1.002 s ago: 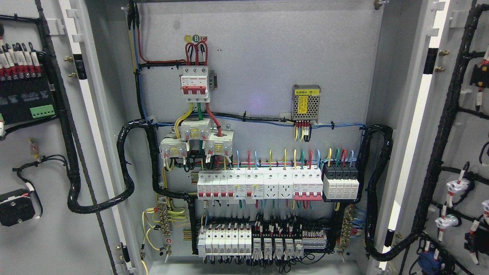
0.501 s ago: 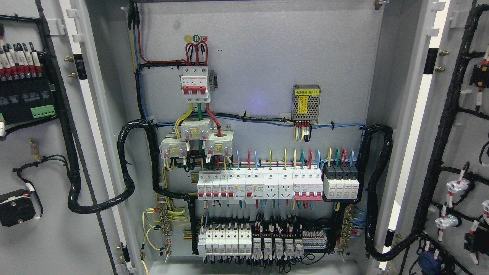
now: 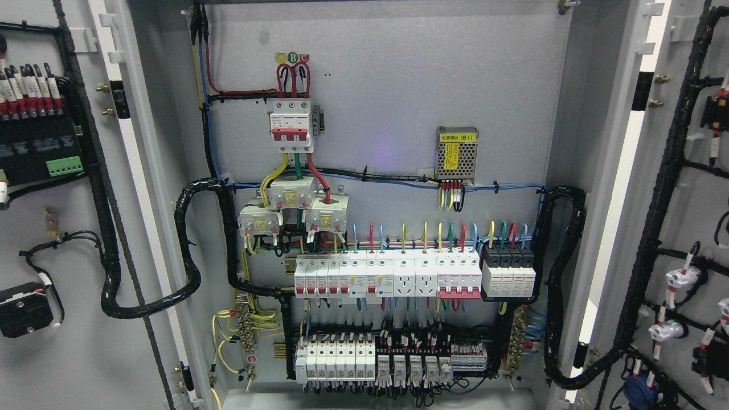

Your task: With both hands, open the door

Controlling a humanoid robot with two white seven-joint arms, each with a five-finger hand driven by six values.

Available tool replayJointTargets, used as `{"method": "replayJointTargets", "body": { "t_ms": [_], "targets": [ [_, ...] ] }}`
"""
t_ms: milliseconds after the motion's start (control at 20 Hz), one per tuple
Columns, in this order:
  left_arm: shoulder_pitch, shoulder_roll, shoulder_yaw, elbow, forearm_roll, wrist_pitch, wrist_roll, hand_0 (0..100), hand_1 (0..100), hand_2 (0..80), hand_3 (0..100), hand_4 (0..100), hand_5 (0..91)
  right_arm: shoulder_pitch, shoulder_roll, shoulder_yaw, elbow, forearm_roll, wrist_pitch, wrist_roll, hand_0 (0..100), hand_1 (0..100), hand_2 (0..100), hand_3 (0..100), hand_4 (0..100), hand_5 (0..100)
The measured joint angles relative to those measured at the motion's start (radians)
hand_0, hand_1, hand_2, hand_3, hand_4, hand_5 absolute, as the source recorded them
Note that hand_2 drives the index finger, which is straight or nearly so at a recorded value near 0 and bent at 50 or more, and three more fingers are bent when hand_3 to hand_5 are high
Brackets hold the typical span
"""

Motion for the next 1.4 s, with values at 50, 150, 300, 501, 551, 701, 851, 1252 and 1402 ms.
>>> {"method": "replayJointTargets", "body": {
  "t_ms": [50, 150, 300, 501, 551, 701, 851, 1252, 1402],
  "targets": [
    [0.010, -0.004, -0.019, -0.007, -0.006, 0.000, 0.001, 0, 0, 0.0, 0, 3, 0.0, 0.005, 0.007, 0.018, 0.016, 0.012, 0.000, -0.001, 11, 0, 0, 0, 0, 0],
    [0.033, -0.013, -0.055, -0.018, -0.025, 0.000, 0.002, 0, 0, 0.0, 0, 3, 0.0, 0.019, 0.022, 0.055, 0.058, 0.030, 0.000, -0.002, 11, 0, 0, 0, 0, 0],
    [0.070, -0.041, -0.117, -0.031, -0.072, -0.003, 0.013, 0, 0, 0.0, 0, 3, 0.0, 0.046, 0.043, 0.099, 0.118, 0.047, 0.000, -0.002, 11, 0, 0, 0, 0, 0],
    [0.136, -0.093, -0.192, -0.041, -0.162, 0.002, 0.020, 0, 0, 0.0, 0, 3, 0.0, 0.086, 0.071, 0.145, 0.195, 0.060, 0.000, -0.002, 11, 0, 0, 0, 0, 0],
    [0.158, -0.108, -0.212, -0.042, -0.187, 0.004, 0.021, 0, 0, 0.0, 0, 3, 0.0, 0.095, 0.078, 0.155, 0.215, 0.062, 0.000, -0.002, 11, 0, 0, 0, 0, 0],
    [0.213, -0.149, -0.264, -0.031, -0.248, 0.012, 0.021, 0, 0, 0.0, 0, 3, 0.0, 0.115, 0.098, 0.179, 0.271, 0.067, 0.000, -0.002, 11, 0, 0, 0, 0, 0],
    [0.252, -0.185, -0.310, 0.007, -0.291, 0.027, 0.022, 0, 0, 0.0, 0, 3, 0.0, 0.129, 0.118, 0.202, 0.330, 0.070, 0.000, -0.004, 11, 0, 0, 0, 0, 0],
    [0.298, -0.248, -0.392, 0.171, -0.339, 0.084, 0.024, 0, 0, 0.0, 0, 3, 0.0, 0.164, 0.166, 0.264, 0.516, 0.072, 0.000, 0.000, 11, 0, 0, 0, 0, 0],
    [0.308, -0.261, -0.410, 0.252, -0.346, 0.091, 0.020, 0, 0, 0.0, 0, 3, 0.0, 0.170, 0.183, 0.287, 0.595, 0.072, 0.000, 0.002, 11, 0, 0, 0, 0, 0]
  ]
}}
